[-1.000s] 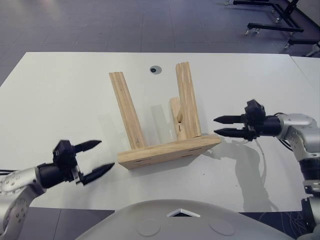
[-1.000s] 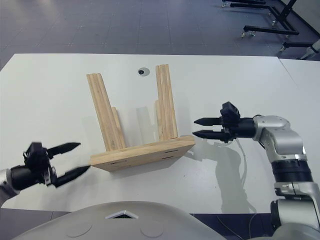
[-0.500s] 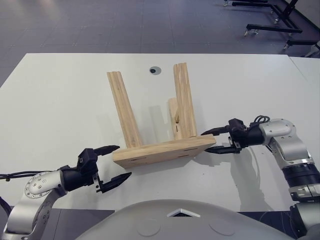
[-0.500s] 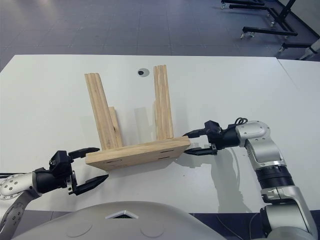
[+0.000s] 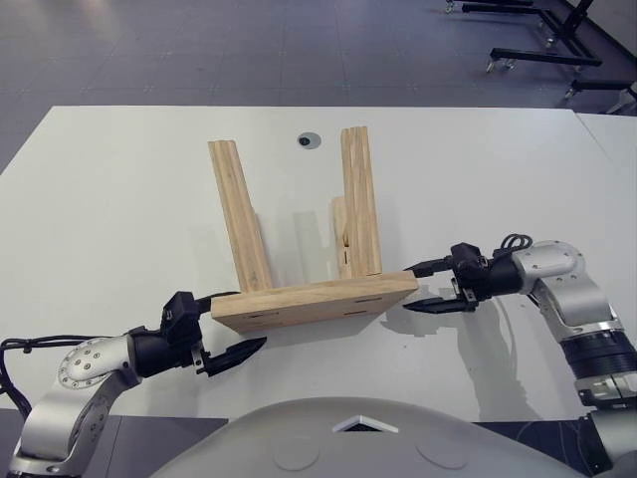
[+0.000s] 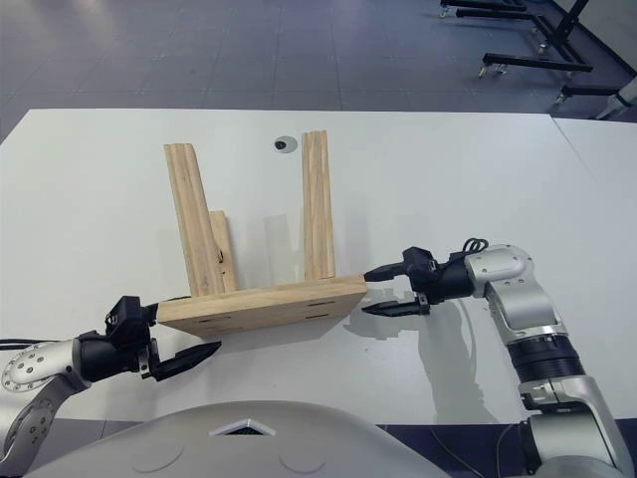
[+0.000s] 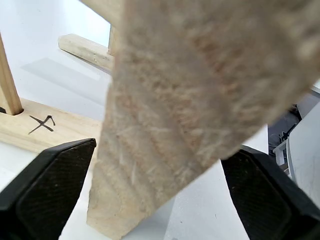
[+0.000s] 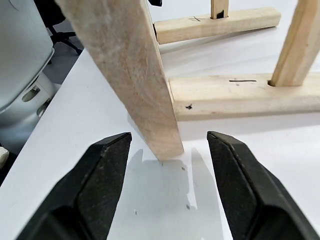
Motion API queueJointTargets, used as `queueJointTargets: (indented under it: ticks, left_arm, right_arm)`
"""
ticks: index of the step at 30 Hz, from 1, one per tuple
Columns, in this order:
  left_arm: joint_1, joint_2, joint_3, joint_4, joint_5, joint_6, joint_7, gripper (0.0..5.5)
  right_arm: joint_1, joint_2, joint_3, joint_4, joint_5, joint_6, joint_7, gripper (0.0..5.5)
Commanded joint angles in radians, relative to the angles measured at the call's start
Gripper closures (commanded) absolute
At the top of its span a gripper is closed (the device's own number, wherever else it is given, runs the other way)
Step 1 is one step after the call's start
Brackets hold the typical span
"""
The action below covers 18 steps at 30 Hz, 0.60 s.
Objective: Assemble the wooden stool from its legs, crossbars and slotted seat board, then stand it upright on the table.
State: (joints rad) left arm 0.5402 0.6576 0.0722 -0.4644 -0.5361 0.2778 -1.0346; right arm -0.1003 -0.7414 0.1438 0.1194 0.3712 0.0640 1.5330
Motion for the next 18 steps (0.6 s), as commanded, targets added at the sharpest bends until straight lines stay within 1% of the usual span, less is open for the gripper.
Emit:
queueJointTargets:
  ticks: [1,4,6,7,8,9,13,15,18]
  left_arm:
    - [-0.031,0.024,-0.013,0.009,0.003,0.022,-0.006,1.65]
    - [-0.042,0.03,-0.015,0.013,-0.001,0.029,-0.016,2.01]
    - [-0.045,0.033,-0.015,0.014,-0.007,0.03,-0.026,2.36]
    - [-0.048,0.034,-0.016,0.017,-0.008,0.03,-0.029,2.44]
    - [-0.05,0.035,-0.016,0.019,-0.009,0.03,-0.031,2.69]
    - [-0.053,0.035,-0.017,0.022,-0.009,0.03,-0.034,2.71]
    - [-0.066,0.039,-0.019,0.032,-0.01,0.029,-0.042,3.34]
    - [-0.072,0.039,-0.02,0.034,-0.013,0.032,-0.049,3.39]
    - [-0.077,0.036,-0.016,0.031,-0.028,0.053,-0.047,3.41]
  right_arm:
    - [0.003,0.026,0.022,-0.035,-0.01,0.011,-0.031,2.71]
    - [0.004,0.043,0.031,-0.041,-0.01,0.006,-0.053,2.71]
    - [0.008,0.048,0.037,-0.041,-0.01,0.001,-0.056,2.71]
    - [0.011,0.05,0.038,-0.042,-0.008,-0.001,-0.055,2.85]
    - [0.013,0.051,0.039,-0.043,-0.004,-0.003,-0.053,3.06]
    - [0.016,0.05,0.041,-0.046,0.002,0.0,-0.046,3.13]
    - [0.023,0.043,0.043,-0.053,0.019,0.01,-0.024,3.91]
    - [0.024,0.04,0.04,-0.059,0.027,0.018,-0.013,3.98]
    - [0.015,0.013,0.017,-0.108,0.083,0.104,0.007,3.98]
